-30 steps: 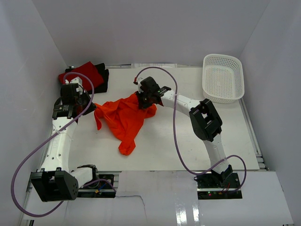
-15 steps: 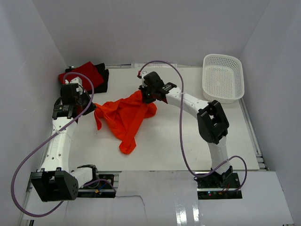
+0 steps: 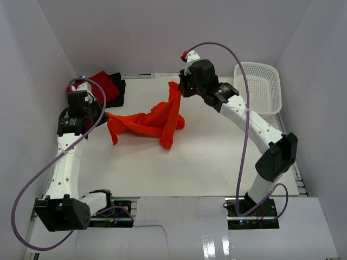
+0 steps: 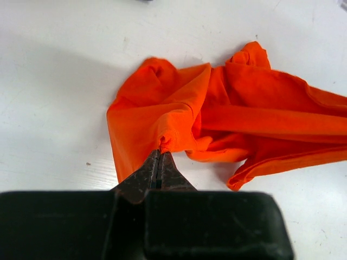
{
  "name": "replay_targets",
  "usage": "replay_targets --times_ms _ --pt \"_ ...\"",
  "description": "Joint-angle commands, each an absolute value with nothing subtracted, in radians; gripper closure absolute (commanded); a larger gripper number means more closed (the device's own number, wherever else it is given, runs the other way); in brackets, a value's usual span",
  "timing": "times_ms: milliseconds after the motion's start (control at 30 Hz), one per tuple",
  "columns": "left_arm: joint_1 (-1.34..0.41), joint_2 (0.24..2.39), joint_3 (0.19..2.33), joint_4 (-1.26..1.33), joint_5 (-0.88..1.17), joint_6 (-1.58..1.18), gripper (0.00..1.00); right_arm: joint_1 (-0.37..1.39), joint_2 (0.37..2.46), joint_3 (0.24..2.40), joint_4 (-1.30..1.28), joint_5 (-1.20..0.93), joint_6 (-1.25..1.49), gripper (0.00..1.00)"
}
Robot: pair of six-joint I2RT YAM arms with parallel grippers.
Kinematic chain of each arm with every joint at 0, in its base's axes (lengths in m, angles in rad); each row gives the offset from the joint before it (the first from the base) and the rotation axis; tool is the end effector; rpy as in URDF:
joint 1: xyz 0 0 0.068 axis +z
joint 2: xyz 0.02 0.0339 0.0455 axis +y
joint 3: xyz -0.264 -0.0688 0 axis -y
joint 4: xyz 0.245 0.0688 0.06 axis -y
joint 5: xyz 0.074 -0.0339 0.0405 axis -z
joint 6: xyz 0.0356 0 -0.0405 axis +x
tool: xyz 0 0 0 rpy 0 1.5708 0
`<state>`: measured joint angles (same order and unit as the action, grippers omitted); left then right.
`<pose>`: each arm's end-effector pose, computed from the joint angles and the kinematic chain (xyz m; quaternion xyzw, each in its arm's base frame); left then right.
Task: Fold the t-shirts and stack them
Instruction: Flatten out the tshirt
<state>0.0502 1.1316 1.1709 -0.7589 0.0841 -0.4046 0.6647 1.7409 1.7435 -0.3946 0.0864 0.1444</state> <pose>0.2324 0.0087 0.3499 -0.1882 0.8905 -0.1104 0.3993 0.3252 0.2509 0.3925 -0.1904 0.8087 0.1856 0.5246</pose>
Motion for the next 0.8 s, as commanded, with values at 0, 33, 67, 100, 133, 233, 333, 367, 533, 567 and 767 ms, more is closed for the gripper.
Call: replay_targets --times_ms 0,33,67,100,133,233,333,367,533,567,767 --pt "0.049 1.117 1.232 -0.761 0.060 -0.393 0.98 0.647 1.668 1.733 -0.379 0.117 0.123 0.92" --pt "0.049 1.117 1.235 -0.762 0.060 -0.394 0.98 0.640 1.658 1.729 -0.383 0.114 0.124 0.92" --pt "0.049 1.115 1.238 -0.764 0.058 -0.396 0.98 0.638 1.648 1.717 -0.382 0.117 0.130 0.92" --pt "0.049 1.114 1.246 -0.765 0.058 -0.394 0.98 0.634 1.623 1.709 -0.383 0.123 0.133 0.92" --pt "0.049 1.114 1.253 -0.772 0.057 -0.396 0.98 0.629 1.609 1.701 -0.383 0.130 0.141 0.92" --pt "0.049 1.115 1.310 -0.787 0.043 -0.387 0.98 0.612 1.543 1.689 -0.376 0.158 0.147 0.92" --pt "0.049 1.118 1.399 -0.807 0.037 -0.382 0.98 0.609 1.474 1.700 -0.374 0.193 0.135 0.92" --pt "0.049 1.115 1.420 -0.811 0.038 -0.385 0.98 0.609 1.438 1.710 -0.376 0.204 0.132 0.92" --pt "0.049 1.051 1.517 -0.808 -0.004 -0.417 0.99 0.607 1.313 1.741 -0.376 0.316 0.114 0.92" --pt "0.049 1.043 1.551 -0.816 -0.046 -0.419 0.99 0.604 1.274 1.746 -0.376 0.334 0.109 0.92" --pt "0.049 0.962 1.556 -0.795 -0.150 -0.426 0.99 0.604 1.103 1.675 -0.331 0.478 0.095 0.92"
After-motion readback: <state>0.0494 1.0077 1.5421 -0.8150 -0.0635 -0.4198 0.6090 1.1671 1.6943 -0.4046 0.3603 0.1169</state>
